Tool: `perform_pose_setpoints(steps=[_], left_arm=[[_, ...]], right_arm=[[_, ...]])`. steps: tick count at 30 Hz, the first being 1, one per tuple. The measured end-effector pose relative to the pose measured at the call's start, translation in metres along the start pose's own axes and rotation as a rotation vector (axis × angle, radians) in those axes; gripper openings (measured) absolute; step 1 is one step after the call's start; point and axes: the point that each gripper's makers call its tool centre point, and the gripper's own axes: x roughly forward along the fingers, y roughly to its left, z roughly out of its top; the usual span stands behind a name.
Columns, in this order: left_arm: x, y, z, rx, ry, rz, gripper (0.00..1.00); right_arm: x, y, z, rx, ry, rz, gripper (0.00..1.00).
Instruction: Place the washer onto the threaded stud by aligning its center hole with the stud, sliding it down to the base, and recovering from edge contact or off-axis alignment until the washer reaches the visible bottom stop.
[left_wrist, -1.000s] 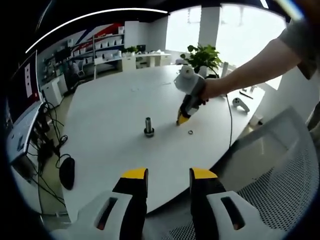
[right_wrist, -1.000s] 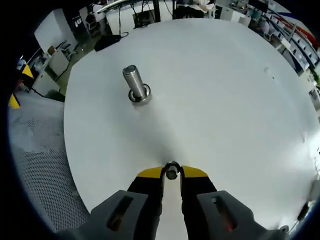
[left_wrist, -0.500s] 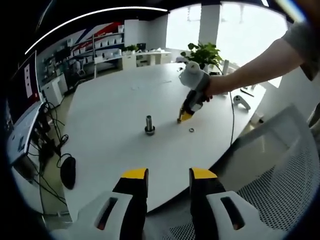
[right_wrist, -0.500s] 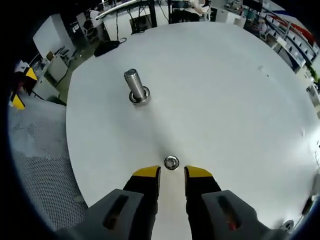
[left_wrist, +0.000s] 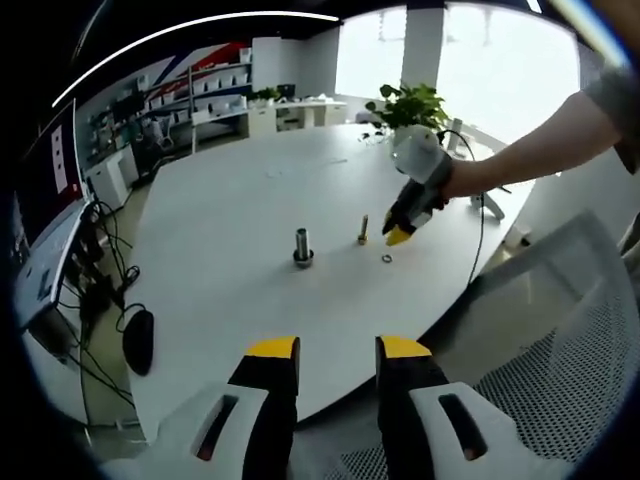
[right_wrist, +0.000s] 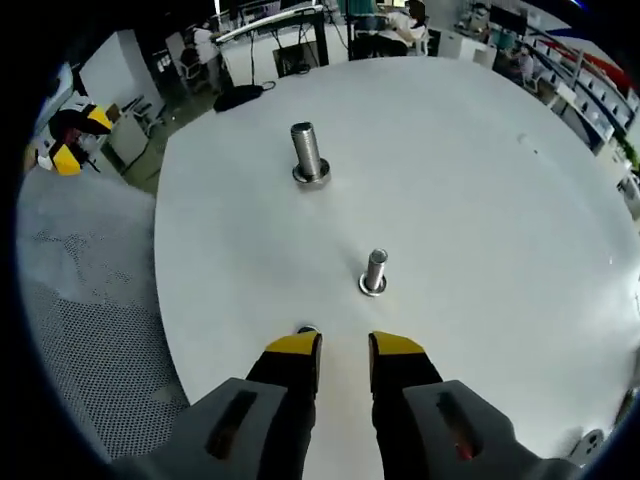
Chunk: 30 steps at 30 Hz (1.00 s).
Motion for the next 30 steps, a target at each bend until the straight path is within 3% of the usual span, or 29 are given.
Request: perform_pose_setpoints(steps=[4, 7, 14, 19, 25, 30], left_arm=[[0.000, -0.001, -0.002, 0.005, 0.014, -0.002, 0.28], [-0.002, 0.001, 0.002, -0.007, -0.010, 0.007, 0.28], [0.000, -0.002, -0.003, -0.006, 0.010, -0.009, 0.28], [-0.002, -0.001, 0.005, -0.027, -0.036, -0.013, 0.29], [-0.001, -0.002, 0.004, -0.014, -0.023, -0.019, 0.29], [-0.002, -0.001, 0.006, -0.021, -0.039, -0.012, 0.28]], right_arm=[[0.006, 0.019, -0.004, -0.078, 0.022, 0.030, 0.21], [0.010, 0.027, -0.003, -0.099, 0.030, 0.036, 0.21], [0.015, 0.021, -0.007, -0.096, 0.065, 0.016, 0.21], [0.018, 0.017, -0.005, -0.099, 0.070, 0.012, 0.19], [0.017, 0.018, -0.007, -0.258, 0.138, 0.011, 0.16], [0.020, 0.016, -0.006, -0.275, 0.244, 0.049, 0.14]])
